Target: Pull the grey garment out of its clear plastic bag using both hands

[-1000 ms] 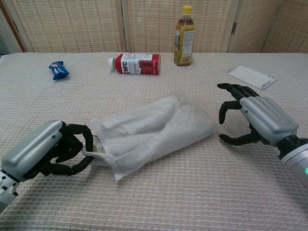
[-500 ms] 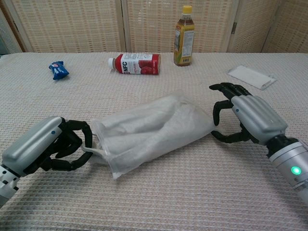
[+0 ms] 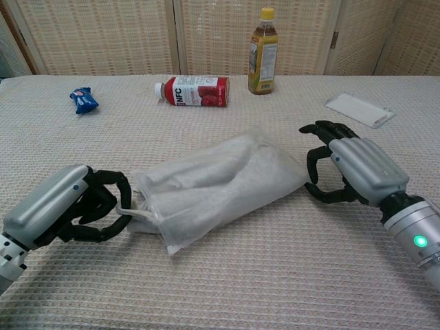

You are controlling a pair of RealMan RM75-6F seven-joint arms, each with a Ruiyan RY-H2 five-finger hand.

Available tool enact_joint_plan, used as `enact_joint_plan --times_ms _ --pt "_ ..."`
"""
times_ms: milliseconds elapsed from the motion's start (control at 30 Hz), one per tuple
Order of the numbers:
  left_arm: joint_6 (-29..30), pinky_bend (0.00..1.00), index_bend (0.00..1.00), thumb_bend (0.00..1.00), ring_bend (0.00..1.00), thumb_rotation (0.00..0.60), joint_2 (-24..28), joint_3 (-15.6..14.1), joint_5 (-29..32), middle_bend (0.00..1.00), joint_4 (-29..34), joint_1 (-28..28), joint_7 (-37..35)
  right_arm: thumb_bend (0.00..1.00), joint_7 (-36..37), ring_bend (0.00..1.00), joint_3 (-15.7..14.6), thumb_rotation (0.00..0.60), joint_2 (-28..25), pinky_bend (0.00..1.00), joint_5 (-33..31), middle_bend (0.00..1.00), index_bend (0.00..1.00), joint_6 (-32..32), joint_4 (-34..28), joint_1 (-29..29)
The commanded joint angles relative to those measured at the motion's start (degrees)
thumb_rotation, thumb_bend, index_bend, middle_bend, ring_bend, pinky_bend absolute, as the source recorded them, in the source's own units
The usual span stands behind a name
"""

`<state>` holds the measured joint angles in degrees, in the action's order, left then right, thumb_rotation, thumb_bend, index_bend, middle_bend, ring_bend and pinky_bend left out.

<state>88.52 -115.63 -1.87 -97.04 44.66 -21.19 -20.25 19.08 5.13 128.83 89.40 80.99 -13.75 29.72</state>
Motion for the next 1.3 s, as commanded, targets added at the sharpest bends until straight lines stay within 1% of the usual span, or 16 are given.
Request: enact_joint_plan --times_ms 33,167,400,600,867,1033,1300 --pt "0.2 1.0 0.75 0.6 1.0 0.6 0.0 0.0 0.0 1.0 -0.1 0.0 -0.1 0.42 0.2 0.0 0.0 0.6 -0.5 0.0 -0.2 0.11 0.65 0.1 -0.4 0.0" --pt "0.4 1.0 0.75 0.6 1.0 0.6 0.0 -0.2 -0.2 1.0 0.0 0.0 -0.1 0.43 0.2 0.0 0.2 0.6 -1.0 0.0 -0.6 0.11 0.65 -0.2 -1.1 0.3" --pt "1.3 1.0 0.75 0.61 1.0 0.6 0.8 0.0 -0.1 1.0 0.0 0.1 -0.1 0.46 -0.1 0.0 -0.3 0.6 -2.1 0.0 -0.5 0.11 0.65 0.2 -2.3 0.0" --pt "2.3 1.0 0.76 0.61 1.0 0.6 2.4 1.0 0.7 1.0 -0.7 0.3 -0.8 0.47 0.3 0.0 0.1 0.6 -4.1 0.0 -1.1 0.11 0.65 1.7 -4.2 -0.7" --pt "3.7 1.0 0.76 0.61 1.0 0.6 4.9 2.0 1.5 1.0 -1.1 0.7 -1.3 0.48 -1.0 0.0 0.7 0.6 -6.8 0.0 -1.9 0.11 0.66 2.6 -5.7 -1.5" --pt "5.0 1.0 0.76 0.61 1.0 0.6 8.1 2.9 2.1 1.0 -1.7 1.1 -1.6 0.48 -1.6 0.0 1.2 0.6 -10.2 0.0 -2.5 0.12 0.66 4.3 -6.4 -3.1" --pt "6.2 1.0 0.76 0.61 1.0 0.6 12.9 4.3 4.7 1.0 -2.8 3.3 -2.7 0.48 -2.4 0.0 1.5 0.6 -17.2 0.0 -3.4 0.12 0.66 7.2 -8.6 -6.9"
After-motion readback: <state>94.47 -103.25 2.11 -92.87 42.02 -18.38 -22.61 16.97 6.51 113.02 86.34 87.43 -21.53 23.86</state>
